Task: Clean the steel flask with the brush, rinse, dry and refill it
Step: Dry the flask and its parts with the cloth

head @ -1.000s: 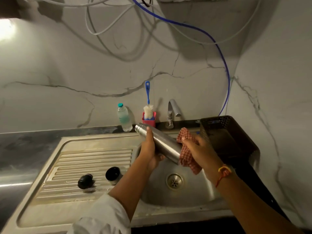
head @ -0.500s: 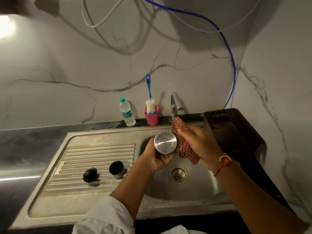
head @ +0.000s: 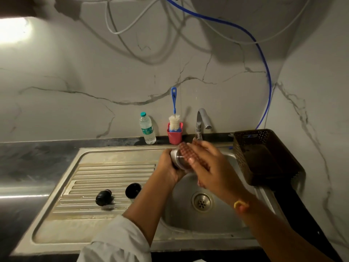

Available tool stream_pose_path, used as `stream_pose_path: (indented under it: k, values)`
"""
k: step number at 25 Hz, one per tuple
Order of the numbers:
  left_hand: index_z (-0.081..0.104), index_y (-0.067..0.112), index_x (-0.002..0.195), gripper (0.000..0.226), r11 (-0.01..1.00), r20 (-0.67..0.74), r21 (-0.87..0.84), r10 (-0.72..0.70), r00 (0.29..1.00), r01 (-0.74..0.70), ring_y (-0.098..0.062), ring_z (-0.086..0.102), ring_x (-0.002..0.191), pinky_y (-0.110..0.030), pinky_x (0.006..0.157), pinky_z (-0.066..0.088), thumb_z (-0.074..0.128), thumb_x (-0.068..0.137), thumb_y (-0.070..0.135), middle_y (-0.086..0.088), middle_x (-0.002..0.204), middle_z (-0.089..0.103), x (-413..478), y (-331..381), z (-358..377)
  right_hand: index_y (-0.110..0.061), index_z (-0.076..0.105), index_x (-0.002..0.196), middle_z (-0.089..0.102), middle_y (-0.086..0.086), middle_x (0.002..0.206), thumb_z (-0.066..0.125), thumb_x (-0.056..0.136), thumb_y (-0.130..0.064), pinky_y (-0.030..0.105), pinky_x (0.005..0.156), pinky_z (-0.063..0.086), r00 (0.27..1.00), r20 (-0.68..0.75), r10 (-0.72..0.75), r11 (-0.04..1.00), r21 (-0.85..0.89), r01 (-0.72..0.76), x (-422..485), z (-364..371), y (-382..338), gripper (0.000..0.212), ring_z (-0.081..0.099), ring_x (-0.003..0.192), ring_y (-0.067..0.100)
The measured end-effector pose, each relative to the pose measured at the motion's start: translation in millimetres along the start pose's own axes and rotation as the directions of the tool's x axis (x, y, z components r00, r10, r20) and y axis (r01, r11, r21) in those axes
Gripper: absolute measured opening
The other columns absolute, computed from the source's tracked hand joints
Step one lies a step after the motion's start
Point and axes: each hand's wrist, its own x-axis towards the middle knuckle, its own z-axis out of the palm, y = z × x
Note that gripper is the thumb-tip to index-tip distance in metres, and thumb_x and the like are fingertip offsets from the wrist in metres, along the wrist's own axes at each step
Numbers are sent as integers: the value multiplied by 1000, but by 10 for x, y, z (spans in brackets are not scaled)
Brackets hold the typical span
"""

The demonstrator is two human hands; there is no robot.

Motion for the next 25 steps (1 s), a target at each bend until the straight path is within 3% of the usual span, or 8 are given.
stream_pose_path:
  k: [2,4,8,10,13,16,22,25]
  values:
    - [64,5,112,41,999,-10,-7,49,999,-49,-24,72,73,-27,49,58,37,109,36,-14,71,74,-21,42,65,-31,42,148,38,-4,154,42,98,-49,24,86,52,989,30,-144,917,-372,145,-58,156,44,52,50,115,16]
    - [63,4,111,46,997,-4,-15,73,997,-73,-24,74,66,-25,44,56,34,111,39,-14,71,75,-88,37,142,-29,41,149,34,-1,158,42,98,-48,27,77,55,986,-14,-164,850,-510,134,-22,225,75,54,51,107,23]
    - [59,2,131,53,986,-14,-141,87,996,-88,-33,73,98,-43,64,66,41,107,46,-22,112,72,-83,73,202,-31,36,151,35,-4,157,44,100,-46,27,82,51,988,-144,-63,876,-483,-15,155,198,14,54,49,112,24]
    - [58,3,131,52,986,-29,-146,77,997,-80,-34,72,102,-45,77,64,43,106,47,-23,116,70,-81,108,209,-36,31,152,31,-7,159,37,102,-49,28,88,47,989,-147,14,907,-414,-75,179,211,-81,52,45,120,23]
    - [57,4,127,53,987,-41,-146,67,997,-72,-37,71,98,-47,65,63,48,103,50,-24,115,68,-126,82,187,-38,30,152,28,-9,159,30,103,-51,32,98,45,979,-132,156,931,-310,-190,234,188,-157,51,38,131,22]
    - [55,9,119,43,988,-51,-131,78,996,-84,-38,69,98,-52,74,60,51,103,49,-24,113,66,-134,32,147,-31,38,150,37,-6,156,30,104,-47,34,98,47,958,-168,234,905,-322,-277,339,63,-90,50,42,126,23]
    - [56,5,139,51,976,70,-43,216,974,-214,-30,76,90,-40,72,63,58,102,39,-17,101,75,25,-56,119,-23,58,137,58,-4,138,38,101,-45,27,81,50,978,-173,-117,888,-459,25,211,98,-234,47,47,104,18]
    - [39,29,144,50,929,44,100,353,934,-356,-33,73,98,-47,72,62,62,99,37,-16,118,67,1,-91,118,-24,59,135,58,-3,131,40,103,-43,31,80,52,970,-83,228,926,-289,-242,285,1,-240,42,47,110,21]
